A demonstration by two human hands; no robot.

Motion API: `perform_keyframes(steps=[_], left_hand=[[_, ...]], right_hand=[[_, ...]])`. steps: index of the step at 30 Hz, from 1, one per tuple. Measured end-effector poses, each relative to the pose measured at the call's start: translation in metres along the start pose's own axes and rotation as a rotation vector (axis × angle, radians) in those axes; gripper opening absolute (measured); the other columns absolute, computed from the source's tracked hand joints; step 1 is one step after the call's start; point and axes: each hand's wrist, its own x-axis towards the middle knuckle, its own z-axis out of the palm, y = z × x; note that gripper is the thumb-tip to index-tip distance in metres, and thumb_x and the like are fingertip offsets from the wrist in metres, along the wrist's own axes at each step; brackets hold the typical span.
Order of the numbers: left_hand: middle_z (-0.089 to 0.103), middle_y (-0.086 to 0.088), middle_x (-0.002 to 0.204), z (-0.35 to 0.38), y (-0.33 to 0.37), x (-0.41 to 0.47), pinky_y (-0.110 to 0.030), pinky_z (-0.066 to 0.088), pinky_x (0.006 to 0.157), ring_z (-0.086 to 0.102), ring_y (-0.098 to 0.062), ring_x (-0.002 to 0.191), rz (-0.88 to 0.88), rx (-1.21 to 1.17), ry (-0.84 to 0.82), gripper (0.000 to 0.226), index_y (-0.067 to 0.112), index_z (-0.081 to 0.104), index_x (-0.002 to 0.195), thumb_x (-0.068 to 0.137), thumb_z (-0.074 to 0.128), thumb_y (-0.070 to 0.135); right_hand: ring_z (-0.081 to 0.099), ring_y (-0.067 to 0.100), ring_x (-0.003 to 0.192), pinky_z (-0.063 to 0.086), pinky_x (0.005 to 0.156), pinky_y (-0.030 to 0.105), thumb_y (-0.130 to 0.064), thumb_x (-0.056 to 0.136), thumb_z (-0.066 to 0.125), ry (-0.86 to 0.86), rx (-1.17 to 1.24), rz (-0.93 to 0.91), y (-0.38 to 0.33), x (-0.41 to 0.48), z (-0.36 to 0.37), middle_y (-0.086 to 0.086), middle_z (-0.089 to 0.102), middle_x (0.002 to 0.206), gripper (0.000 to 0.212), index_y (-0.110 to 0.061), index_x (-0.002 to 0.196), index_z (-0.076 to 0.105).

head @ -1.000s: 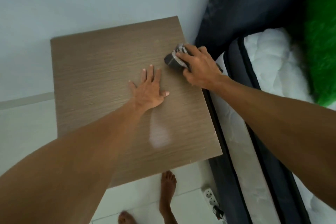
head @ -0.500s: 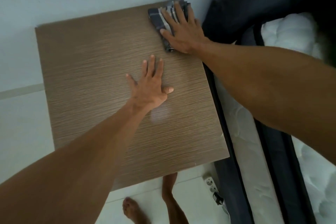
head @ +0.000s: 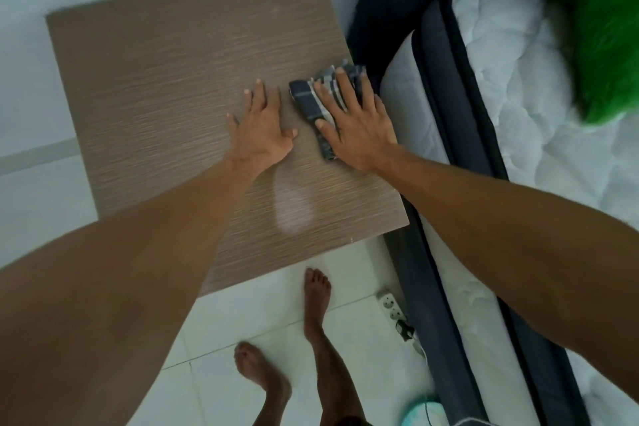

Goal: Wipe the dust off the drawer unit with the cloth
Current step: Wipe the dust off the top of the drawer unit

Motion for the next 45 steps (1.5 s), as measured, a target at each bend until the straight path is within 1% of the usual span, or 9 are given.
perform_keyframes(steps=[6,11,16,19,22,28,36,40,45], left_hand=[[-0.012,-0.005,0.161,0.021,-0.011,-0.049,-0.06,0.006,0.116,-0.007,-0.027,0.148,0.027,0.025,-0.054,0.081,0.019,0.002,0.153,0.093,0.053,0.038],[-0.012,-0.007,0.161,0.035,-0.014,-0.085,-0.062,0.009,0.115,-0.007,-0.029,0.148,0.086,0.054,-0.079,0.081,0.018,0.0,0.152,0.093,0.052,0.038],[-0.009,-0.007,0.161,0.043,-0.016,-0.108,-0.062,0.01,0.114,-0.005,-0.031,0.148,0.096,0.062,-0.091,0.079,0.018,0.005,0.151,0.092,0.054,0.037],[-0.009,-0.008,0.161,0.046,-0.015,-0.117,-0.062,0.011,0.114,-0.006,-0.031,0.148,0.11,0.077,-0.091,0.081,0.018,0.005,0.151,0.091,0.056,0.036],[-0.01,-0.009,0.161,0.05,-0.013,-0.122,-0.062,0.012,0.114,-0.007,-0.031,0.148,0.127,0.1,-0.103,0.082,0.016,0.003,0.152,0.091,0.055,0.037],[-0.011,-0.008,0.161,0.056,-0.014,-0.125,-0.061,0.011,0.115,-0.007,-0.031,0.148,0.14,0.085,-0.085,0.084,0.018,0.002,0.152,0.091,0.057,0.037],[-0.013,-0.005,0.161,0.056,-0.019,-0.127,-0.06,0.009,0.116,-0.009,-0.03,0.148,0.139,0.096,-0.107,0.085,0.019,-0.002,0.152,0.092,0.056,0.036],[-0.013,-0.005,0.161,0.053,-0.018,-0.13,-0.059,0.009,0.116,-0.008,-0.03,0.148,0.134,0.109,-0.117,0.085,0.018,-0.001,0.152,0.091,0.056,0.033],[-0.014,-0.003,0.161,0.053,-0.023,-0.133,-0.06,0.01,0.116,-0.008,-0.029,0.148,0.136,0.093,-0.136,0.085,0.02,-0.001,0.152,0.092,0.056,0.035]], right_hand=[[0.006,0.044,0.148,0.03,0.11,0.059,-0.056,0.101,0.017,-0.004,0.032,0.082,-0.006,-0.088,0.027,0.004,-0.006,0.166,0.063,-0.035,0.157,-0.002],[0.045,0.046,0.119,0.046,0.094,0.054,-0.05,0.101,0.017,0.008,-0.014,0.143,-0.006,-0.148,0.046,0.016,0.013,0.163,0.062,-0.024,0.158,0.012],[0.054,0.051,0.114,0.055,0.085,0.057,-0.016,0.083,0.072,0.035,-0.054,0.086,0.002,-0.205,0.054,0.036,0.04,0.142,0.076,0.0,0.148,0.035],[0.055,0.051,0.108,0.058,0.078,0.056,-0.006,0.08,0.07,-0.076,-0.003,0.064,0.004,-0.236,0.053,0.031,0.035,0.144,0.081,-0.008,0.15,0.03],[0.055,0.046,0.103,0.059,0.068,0.055,-0.008,0.084,0.059,0.003,0.105,-0.002,0.004,-0.237,0.035,0.023,0.039,0.141,0.067,-0.018,0.146,0.035],[0.052,0.041,0.109,0.056,0.082,0.052,-0.019,0.094,0.053,0.261,0.226,0.059,-0.01,-0.147,-0.005,0.019,0.035,0.145,0.057,-0.019,0.149,0.037],[0.009,0.048,0.147,0.021,0.114,0.061,-0.053,0.1,0.031,0.041,0.093,0.266,-0.07,-0.167,0.048,0.011,0.007,0.165,0.067,-0.03,0.157,0.007],[0.047,0.044,0.12,0.053,0.091,0.052,-0.017,0.087,0.065,0.089,0.111,0.221,-0.088,-0.215,0.063,0.017,0.032,0.154,0.074,-0.023,0.152,0.031],[0.052,0.034,0.103,0.06,0.074,0.042,0.009,0.069,0.069,0.062,0.186,0.223,-0.071,-0.254,0.069,0.015,0.047,0.136,0.075,-0.026,0.132,0.049]])
